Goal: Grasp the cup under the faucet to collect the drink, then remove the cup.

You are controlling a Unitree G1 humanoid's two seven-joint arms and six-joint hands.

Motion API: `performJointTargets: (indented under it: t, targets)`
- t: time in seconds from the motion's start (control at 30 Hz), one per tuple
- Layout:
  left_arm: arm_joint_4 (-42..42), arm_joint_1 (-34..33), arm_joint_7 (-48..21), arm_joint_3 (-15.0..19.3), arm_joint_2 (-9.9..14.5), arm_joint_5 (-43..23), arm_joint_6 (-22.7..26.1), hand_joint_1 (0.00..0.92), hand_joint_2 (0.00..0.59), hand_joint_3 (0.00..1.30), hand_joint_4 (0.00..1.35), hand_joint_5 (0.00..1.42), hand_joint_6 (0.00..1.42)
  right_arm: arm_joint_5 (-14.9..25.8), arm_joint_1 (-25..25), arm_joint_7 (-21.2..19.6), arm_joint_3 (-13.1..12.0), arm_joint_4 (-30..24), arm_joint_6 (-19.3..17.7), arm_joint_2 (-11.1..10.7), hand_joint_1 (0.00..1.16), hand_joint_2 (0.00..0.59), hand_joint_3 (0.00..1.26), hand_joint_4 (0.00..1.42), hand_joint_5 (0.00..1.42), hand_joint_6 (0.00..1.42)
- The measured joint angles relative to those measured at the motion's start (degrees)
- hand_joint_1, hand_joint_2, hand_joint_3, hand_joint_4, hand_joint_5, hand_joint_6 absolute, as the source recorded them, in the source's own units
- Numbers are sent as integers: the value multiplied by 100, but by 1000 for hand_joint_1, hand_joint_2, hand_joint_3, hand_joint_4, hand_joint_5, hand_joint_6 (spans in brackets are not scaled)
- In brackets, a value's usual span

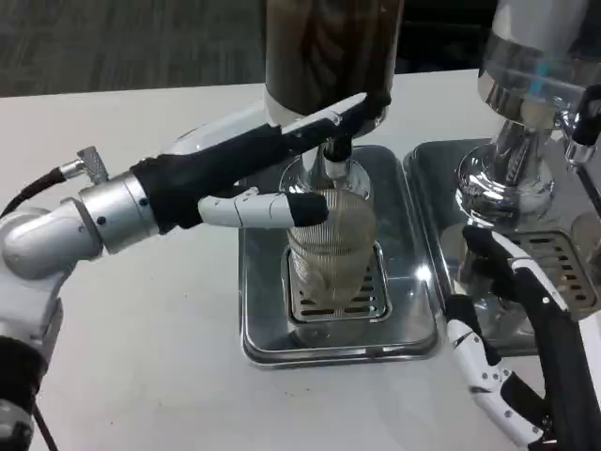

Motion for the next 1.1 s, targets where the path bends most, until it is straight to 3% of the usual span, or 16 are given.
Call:
performJointTargets:
  t: [0.23, 0.3, 0.5, 0.7, 0.9, 1.1]
  targets:
    - [0, 0, 138, -75, 73, 70, -88, 0, 9, 0, 0, 0, 0, 79, -11, 165, -35, -13, 0, 14, 502, 423, 220, 201, 237, 266]
    - [0, 0, 175, -107, 87, 83, -98, 0, 9, 0, 0, 0, 0, 183, -34, 265, -37, -21, 3, 22, 543, 358, 161, 160, 215, 250]
    - [1, 0, 258, -153, 126, 193, -190, 0, 9, 0, 0, 0, 0, 400, -170, 653, -42, -46, 165, 0, 610, 277, 41, 56, 133, 206]
    - [2, 0, 307, -193, 152, 208, -211, 0, 8, 0, 0, 0, 0, 809, -485, 1352, -63, -157, 669, -179, 676, 217, 0, 0, 5, 92]
    - [2, 5, 317, -201, 163, 208, -213, 0, 7, 0, 0, 0, 0, 1094, -807, 1894, -66, -171, 983, -385, 709, 200, 0, 0, 0, 48]
    - [1, 22, 353, -202, 169, 207, -217, 0, 7, 0, 0, 0, 0, 1137, -1029, 2083, -61, -71, 1172, -467, 752, 191, 0, 0, 0, 18]
